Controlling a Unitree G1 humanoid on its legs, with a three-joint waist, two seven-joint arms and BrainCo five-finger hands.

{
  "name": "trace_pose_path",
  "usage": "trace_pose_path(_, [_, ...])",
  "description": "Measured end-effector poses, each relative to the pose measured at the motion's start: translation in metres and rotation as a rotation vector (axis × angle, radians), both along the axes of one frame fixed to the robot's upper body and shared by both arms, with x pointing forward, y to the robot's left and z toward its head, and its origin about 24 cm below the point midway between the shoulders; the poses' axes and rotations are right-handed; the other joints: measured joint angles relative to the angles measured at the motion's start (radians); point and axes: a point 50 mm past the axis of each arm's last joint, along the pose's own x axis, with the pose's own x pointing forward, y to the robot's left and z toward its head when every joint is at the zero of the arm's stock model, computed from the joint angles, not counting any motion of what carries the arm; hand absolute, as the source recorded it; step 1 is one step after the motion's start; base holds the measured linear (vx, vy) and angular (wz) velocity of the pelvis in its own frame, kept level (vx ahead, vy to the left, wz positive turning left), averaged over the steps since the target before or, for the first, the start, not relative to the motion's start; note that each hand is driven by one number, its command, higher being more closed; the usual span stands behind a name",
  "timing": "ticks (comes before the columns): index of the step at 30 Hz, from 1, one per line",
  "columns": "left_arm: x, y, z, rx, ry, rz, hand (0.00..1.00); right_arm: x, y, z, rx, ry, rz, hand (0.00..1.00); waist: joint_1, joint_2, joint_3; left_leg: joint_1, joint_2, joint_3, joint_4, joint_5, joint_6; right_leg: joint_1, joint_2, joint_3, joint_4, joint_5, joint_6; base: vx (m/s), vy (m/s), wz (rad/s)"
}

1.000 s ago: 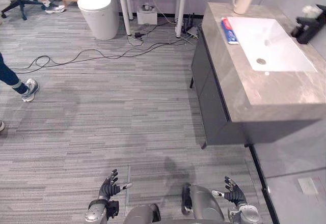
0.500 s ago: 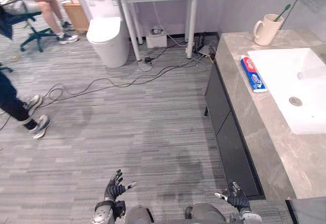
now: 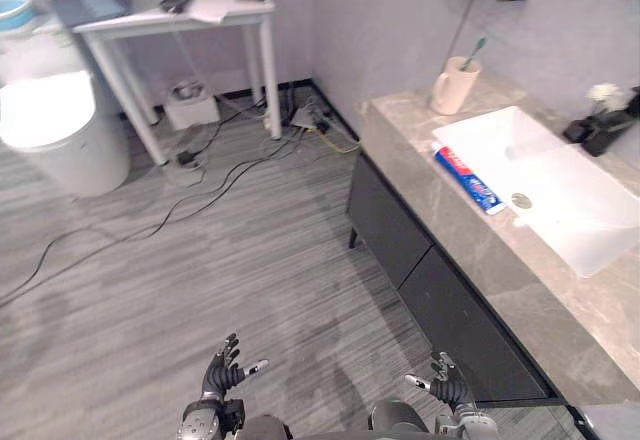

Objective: Organize washtable

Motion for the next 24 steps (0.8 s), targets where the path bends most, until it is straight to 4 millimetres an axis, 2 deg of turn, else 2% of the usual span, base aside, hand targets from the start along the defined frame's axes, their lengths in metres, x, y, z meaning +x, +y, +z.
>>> trace_pose_path(1, [0.000,0.001,-0.001,0.001,0.007,0.001,0.00,0.001,-0.001,-0.001,-0.002,0.007,0.005,0.00,-0.002,0.006,0.001,0.007,0.005,0.012,-0.008,0.002,-0.004,-0.003,-0.004,-0.084,-0.046,-0.002,-0.010,0.33,0.026,-0.62])
trace_pose_path(2, [0.003,0.002,-0.003,0.001,0.017,0.008,0.00,0.005,-0.001,-0.003,-0.011,0.018,0.029,0.00,-0.002,0.018,0.008,0.019,0.013,0.024,-0.020,0.007,-0.012,-0.006,0.008,-0.221,-0.143,0.013,-0.044,0.27,0.009,-0.54])
trace_pose_path(3, [0.002,0.003,-0.005,0.000,0.030,0.009,0.00,0.006,-0.002,-0.003,-0.014,0.018,0.034,0.00,-0.002,0.020,0.010,0.024,0.013,0.028,-0.022,0.008,-0.014,-0.005,0.029,-0.249,-0.203,0.036,-0.077,0.34,-0.026,-0.55])
trace_pose_path(4, [-0.002,0.005,-0.008,0.004,0.056,0.012,0.00,0.006,-0.004,-0.003,-0.029,0.019,0.042,0.00,-0.003,0.014,0.008,0.039,0.000,0.033,-0.018,0.000,-0.034,0.008,0.067,-0.239,-0.331,0.129,-0.133,0.38,-0.065,-0.37])
trace_pose_path(5, [-0.002,-0.001,-0.011,-0.014,0.068,0.015,0.00,0.007,-0.014,-0.002,-0.062,0.027,0.049,0.00,-0.010,0.030,0.021,0.072,0.006,0.028,0.007,-0.029,-0.075,0.037,0.085,-0.241,-0.345,0.158,-0.206,0.38,-0.057,-0.39])
trace_pose_path(6, [-0.003,-0.004,-0.012,-0.022,0.070,0.015,0.00,0.008,-0.017,-0.002,-0.072,0.029,0.053,0.00,-0.011,0.048,0.028,0.075,0.023,0.030,0.033,-0.028,-0.077,0.048,0.099,-0.234,-0.353,0.152,-0.204,0.35,-0.072,-0.41])
trace_pose_path(7, [-0.003,-0.007,-0.013,-0.027,0.070,0.012,0.00,0.010,-0.021,0.000,-0.083,0.021,0.056,0.00,-0.016,0.066,0.033,0.058,0.046,0.029,0.111,-0.012,-0.104,0.066,0.115,-0.212,-0.371,0.136,-0.196,0.37,-0.098,-0.58])
trace_pose_path(8, [-0.003,-0.008,-0.013,-0.031,0.070,0.017,0.00,0.010,-0.023,0.000,-0.089,0.020,0.057,0.00,-0.017,0.077,0.037,0.027,0.077,0.028,0.225,0.014,-0.141,0.086,0.136,-0.185,-0.389,0.125,-0.204,0.37,-0.119,-0.63])
trace_pose_path(9, [-0.004,-0.008,-0.014,-0.033,0.072,0.022,0.00,0.010,-0.023,0.000,-0.089,0.021,0.057,0.00,-0.016,0.079,0.039,0.004,0.096,0.022,0.296,0.027,-0.148,0.101,0.147,-0.163,-0.399,0.119,-0.212,0.38,-0.100,-0.84])
trace_pose_path(10, [-0.007,-0.008,-0.015,-0.037,0.078,0.030,0.00,0.009,-0.024,0.000,-0.093,0.024,0.056,0.00,-0.014,0.078,0.041,-0.016,0.117,-0.004,0.393,0.024,-0.148,0.137,0.168,-0.126,-0.420,0.112,-0.218,0.31,-0.053,-1.04])
trace_pose_path(11, [-0.008,-0.009,-0.015,-0.040,0.080,0.036,0.00,0.010,-0.026,0.000,-0.095,0.022,0.051,0.00,-0.012,0.067,0.045,-0.022,0.128,-0.020,0.445,0.014,-0.132,0.185,0.182,-0.081,-0.446,0.108,-0.219,0.25,-0.037,-1.05])
trace_pose_path(13, [-0.005,-0.011,-0.014,-0.047,0.069,0.036,0.00,0.010,-0.032,0.002,-0.103,0.017,0.024,0.00,-0.012,0.049,0.047,-0.055,0.130,-0.018,0.467,0.001,-0.110,0.244,0.184,-0.020,-0.482,0.109,-0.218,0.26,-0.001,-1.06])
trace_pose_path(15, [-0.005,-0.013,-0.014,-0.052,0.067,0.037,0.00,0.010,-0.039,0.003,-0.121,0.016,0.016,0.00,-0.001,0.047,0.047,-0.097,0.130,-0.026,0.429,-0.001,-0.106,0.272,0.187,0.058,-0.497,0.112,-0.214,0.27,0.047,-1.29])
trace_pose_path(17, [-0.005,-0.013,-0.015,-0.052,0.068,0.039,0.00,0.008,-0.043,0.002,-0.129,0.028,0.008,0.00,0.010,0.049,0.047,-0.156,0.116,-0.088,0.342,-0.001,-0.106,0.287,0.194,0.137,-0.506,0.117,-0.206,0.20,0.118,-1.15])
trace_pose_path(19, [-0.007,-0.014,-0.015,-0.056,0.071,0.043,0.00,0.005,-0.045,0.000,-0.130,0.043,-0.006,0.00,0.013,0.049,0.049,-0.191,0.048,-0.271,0.152,0.007,-0.119,0.312,0.194,0.229,-0.536,0.131,-0.181,0.19,0.159,-1.18])
trace_pose_path(20, [-0.008,-0.015,-0.016,-0.058,0.073,0.044,0.00,0.006,-0.046,0.001,-0.132,0.042,-0.005,0.00,0.013,0.053,0.047,-0.194,0.033,-0.316,0.096,0.015,-0.131,0.315,0.195,0.253,-0.542,0.134,-0.172,0.14,0.184,-1.21])
trace_pose_path(21, [-0.008,-0.016,-0.016,-0.064,0.074,0.046,0.00,0.006,-0.048,0.001,-0.138,0.042,-0.004,0.00,0.010,0.061,0.043,-0.203,0.012,-0.389,0.025,0.029,-0.146,0.315,0.198,0.295,-0.551,0.137,-0.146,0.12,0.210,-1.00])
trace_pose_path(24, [-0.008,-0.021,-0.017,-0.078,0.072,0.048,0.00,0.003,-0.050,0.001,-0.144,0.050,-0.002,0.00,0.012,0.095,0.024,-0.192,0.005,-0.449,0.007,0.032,-0.147,0.311,0.217,0.385,-0.532,0.112,-0.097,0.13,0.301,-1.05])
